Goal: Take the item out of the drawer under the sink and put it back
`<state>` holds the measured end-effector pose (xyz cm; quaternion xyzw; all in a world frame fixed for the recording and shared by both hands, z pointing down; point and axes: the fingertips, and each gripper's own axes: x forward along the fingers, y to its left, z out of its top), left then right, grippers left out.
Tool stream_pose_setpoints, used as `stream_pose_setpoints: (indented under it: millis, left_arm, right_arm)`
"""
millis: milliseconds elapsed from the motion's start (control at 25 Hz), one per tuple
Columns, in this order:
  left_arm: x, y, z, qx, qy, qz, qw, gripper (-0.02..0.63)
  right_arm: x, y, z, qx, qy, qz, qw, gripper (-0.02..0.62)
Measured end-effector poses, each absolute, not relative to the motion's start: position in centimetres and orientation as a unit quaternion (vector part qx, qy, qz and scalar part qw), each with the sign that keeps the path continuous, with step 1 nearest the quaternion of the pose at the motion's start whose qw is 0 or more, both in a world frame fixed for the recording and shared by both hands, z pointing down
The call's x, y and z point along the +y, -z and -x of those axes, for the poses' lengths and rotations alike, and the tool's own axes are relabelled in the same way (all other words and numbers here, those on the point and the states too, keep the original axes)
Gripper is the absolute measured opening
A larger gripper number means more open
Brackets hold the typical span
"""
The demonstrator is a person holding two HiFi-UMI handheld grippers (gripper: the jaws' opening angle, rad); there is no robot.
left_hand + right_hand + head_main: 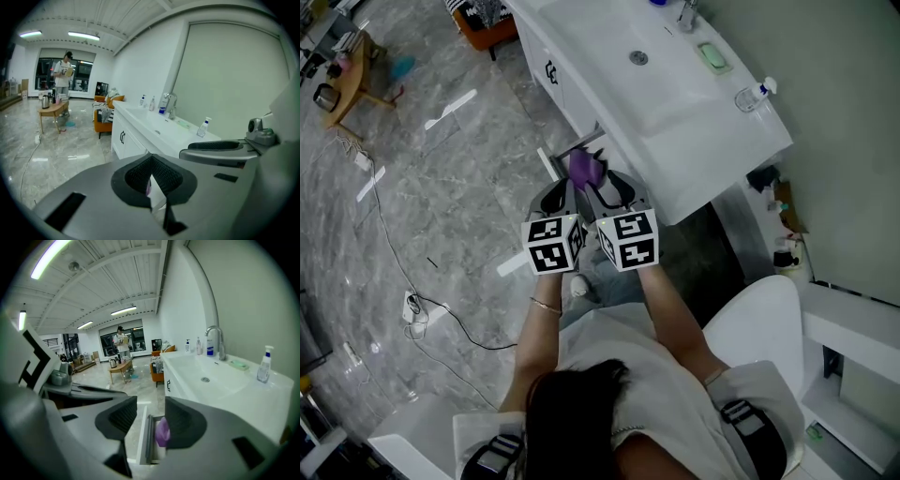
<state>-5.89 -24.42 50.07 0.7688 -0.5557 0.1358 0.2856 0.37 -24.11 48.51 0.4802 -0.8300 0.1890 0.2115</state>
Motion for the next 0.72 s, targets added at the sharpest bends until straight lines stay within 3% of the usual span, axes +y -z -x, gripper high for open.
stream_pose_setpoints:
  millis: [720]
  left_arm:
    - [-28.4, -56.6, 6.9, -0.561, -0.164, -0.742, 0.328, 0.003]
  right_arm:
    - [-28.1, -55.6, 0.4, -0.813, -0.239, -0.465, 0.258, 0.252]
